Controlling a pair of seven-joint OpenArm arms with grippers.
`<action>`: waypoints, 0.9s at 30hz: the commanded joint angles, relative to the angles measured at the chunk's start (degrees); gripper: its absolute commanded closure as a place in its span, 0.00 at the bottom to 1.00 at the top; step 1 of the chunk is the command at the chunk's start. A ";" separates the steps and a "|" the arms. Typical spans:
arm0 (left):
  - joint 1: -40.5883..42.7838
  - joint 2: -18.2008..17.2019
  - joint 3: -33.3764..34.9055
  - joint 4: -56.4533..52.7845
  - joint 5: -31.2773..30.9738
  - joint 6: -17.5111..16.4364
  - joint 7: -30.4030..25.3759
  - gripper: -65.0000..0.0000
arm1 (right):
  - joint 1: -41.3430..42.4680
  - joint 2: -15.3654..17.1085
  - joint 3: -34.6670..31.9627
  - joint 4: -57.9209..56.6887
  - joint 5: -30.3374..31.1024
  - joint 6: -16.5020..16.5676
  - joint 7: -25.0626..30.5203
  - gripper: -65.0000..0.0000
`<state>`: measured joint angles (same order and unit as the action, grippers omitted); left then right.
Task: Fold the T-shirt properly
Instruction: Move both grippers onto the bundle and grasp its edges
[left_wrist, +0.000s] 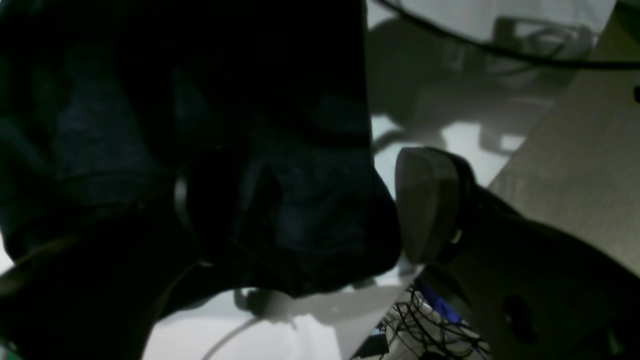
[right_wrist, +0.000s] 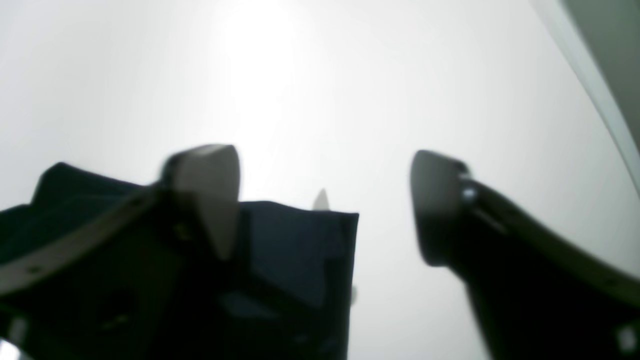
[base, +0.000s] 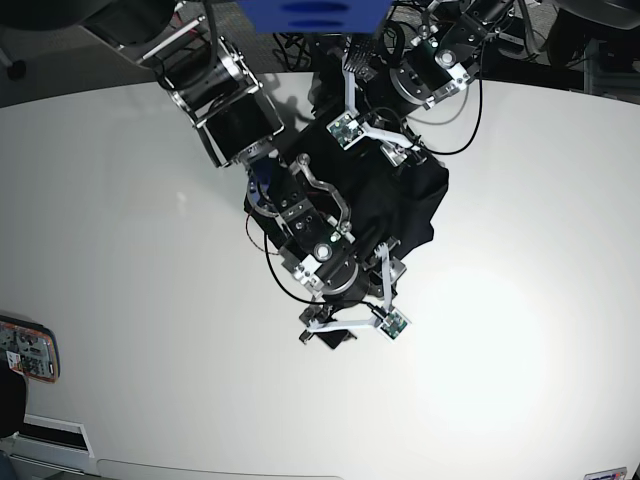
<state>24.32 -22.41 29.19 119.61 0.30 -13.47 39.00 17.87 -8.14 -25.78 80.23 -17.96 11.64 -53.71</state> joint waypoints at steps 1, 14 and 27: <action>-0.01 -0.05 -0.05 1.31 -0.16 -0.02 -1.33 0.26 | 1.25 -0.69 -0.11 0.87 0.50 0.10 1.19 0.41; -0.54 -0.05 -0.13 2.01 0.10 -0.02 -5.73 0.79 | 1.25 -0.69 -0.11 0.87 0.50 0.01 1.45 0.94; -0.54 -0.05 -0.22 1.14 0.19 -0.02 -5.55 1.00 | 5.56 -0.86 -0.11 -10.12 3.49 -0.08 9.89 1.00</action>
<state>23.81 -22.41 29.12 119.98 0.69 -13.67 34.70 21.26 -8.12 -25.98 69.06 -14.68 12.05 -45.47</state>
